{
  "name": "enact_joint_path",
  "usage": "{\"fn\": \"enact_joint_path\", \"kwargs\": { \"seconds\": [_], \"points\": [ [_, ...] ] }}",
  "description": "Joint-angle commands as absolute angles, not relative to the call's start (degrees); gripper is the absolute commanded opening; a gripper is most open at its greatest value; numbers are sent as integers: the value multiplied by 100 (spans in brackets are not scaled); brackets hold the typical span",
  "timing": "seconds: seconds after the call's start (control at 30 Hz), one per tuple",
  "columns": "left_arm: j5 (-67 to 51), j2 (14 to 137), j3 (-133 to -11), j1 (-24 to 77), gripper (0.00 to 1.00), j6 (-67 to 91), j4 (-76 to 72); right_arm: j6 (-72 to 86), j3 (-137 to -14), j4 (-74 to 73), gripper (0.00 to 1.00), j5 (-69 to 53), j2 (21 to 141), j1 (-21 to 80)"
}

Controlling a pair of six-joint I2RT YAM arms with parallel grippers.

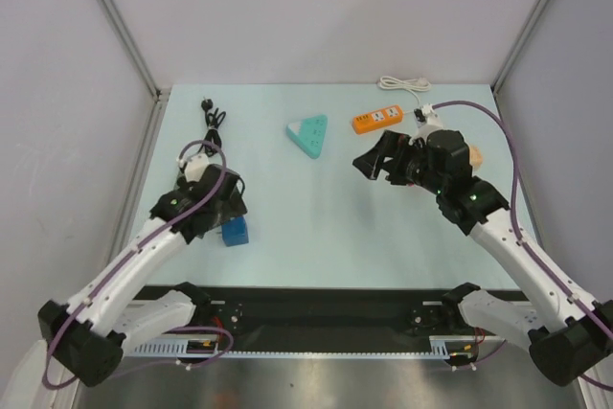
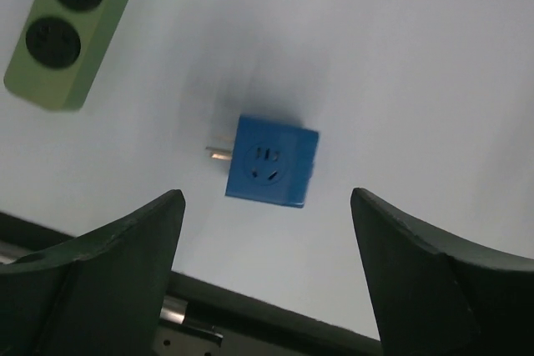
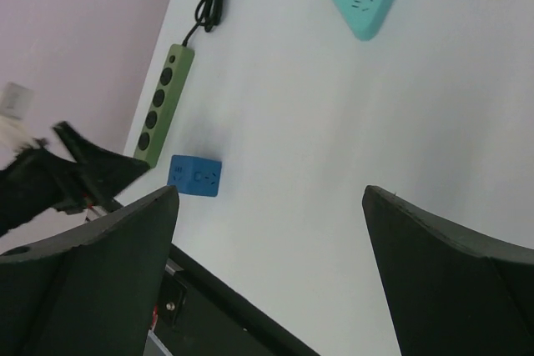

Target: Insert the plug

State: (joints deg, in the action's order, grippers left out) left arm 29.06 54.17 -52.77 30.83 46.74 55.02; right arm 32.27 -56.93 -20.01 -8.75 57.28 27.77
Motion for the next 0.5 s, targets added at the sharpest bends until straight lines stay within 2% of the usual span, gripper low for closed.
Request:
{"fn": "enact_joint_path", "kwargs": {
  "seconds": [0.0,0.17,0.37,0.47],
  "points": [
    [2805,5844,-4923,3050,86,5598,6205,3120,-5766,-1056,100,-1493,5888,2795],
    [2689,6554,-4492,3050,87,5468,5565,3094,-5467,-914,100,-1573,5845,2795],
    [2681,6891,-4597,3050,87,4923,4959,2927,-5116,-888,100,-1556,5573,2795],
    [2313,6917,-4501,3050,82,4502,4448,2900,-5010,-853,100,-1450,5467,2786]
  ]
}}
